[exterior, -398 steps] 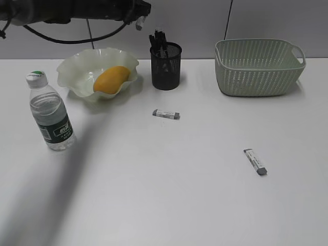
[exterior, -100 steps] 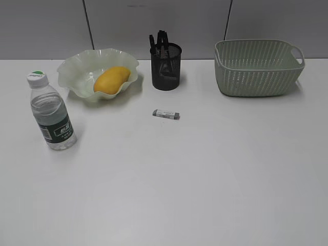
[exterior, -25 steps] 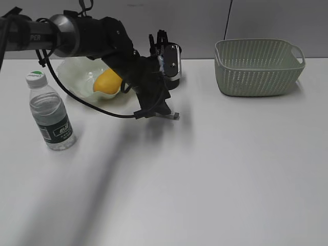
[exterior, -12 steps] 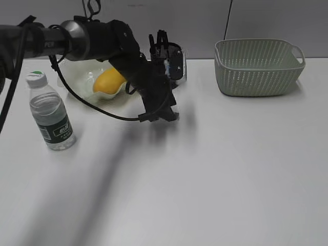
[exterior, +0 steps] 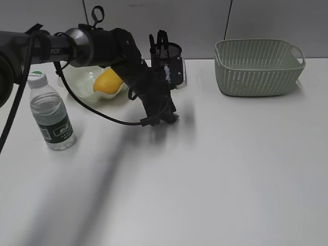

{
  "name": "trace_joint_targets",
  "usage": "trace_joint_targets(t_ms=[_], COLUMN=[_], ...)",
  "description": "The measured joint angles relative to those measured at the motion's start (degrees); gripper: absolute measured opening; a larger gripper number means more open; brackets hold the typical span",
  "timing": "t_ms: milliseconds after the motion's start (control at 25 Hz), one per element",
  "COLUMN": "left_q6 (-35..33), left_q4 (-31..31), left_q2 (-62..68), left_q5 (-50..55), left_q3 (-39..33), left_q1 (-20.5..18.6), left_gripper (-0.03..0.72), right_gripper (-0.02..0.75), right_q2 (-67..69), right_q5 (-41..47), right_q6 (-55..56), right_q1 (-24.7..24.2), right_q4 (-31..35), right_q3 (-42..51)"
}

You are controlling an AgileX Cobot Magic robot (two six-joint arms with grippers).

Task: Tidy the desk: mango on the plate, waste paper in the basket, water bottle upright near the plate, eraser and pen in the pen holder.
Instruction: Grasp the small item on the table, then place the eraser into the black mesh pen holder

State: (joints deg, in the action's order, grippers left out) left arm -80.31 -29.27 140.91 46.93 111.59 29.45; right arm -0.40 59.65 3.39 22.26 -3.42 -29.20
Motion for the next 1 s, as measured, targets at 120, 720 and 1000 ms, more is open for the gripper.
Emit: trace_joint_targets(t_ms=[120,720,1000], left_q6=[0.35,-2.48,-6.56], left_q4=[0.79,-23.36,-41.91], left_q2=[0.06,-10.67,-9.4], left_q5=[-0.12,-12.33,-26.28], left_q3=[0.17,0.07,0.12], left_q1=[0.0,-5.72,-6.42], left_gripper=[0.139,0.141,0.141], right_gripper=[0.339,0.339,0.339], right_q2=[0.0,0.0,0.0], right_q5=[0.06,0.06,0.01], right_q6=[0.0,0.06,0.11], right_q1=[0.0,0.0,0.0], right_q4=[0.0,0.0,0.0], right_q3=[0.0,0.0,0.0])
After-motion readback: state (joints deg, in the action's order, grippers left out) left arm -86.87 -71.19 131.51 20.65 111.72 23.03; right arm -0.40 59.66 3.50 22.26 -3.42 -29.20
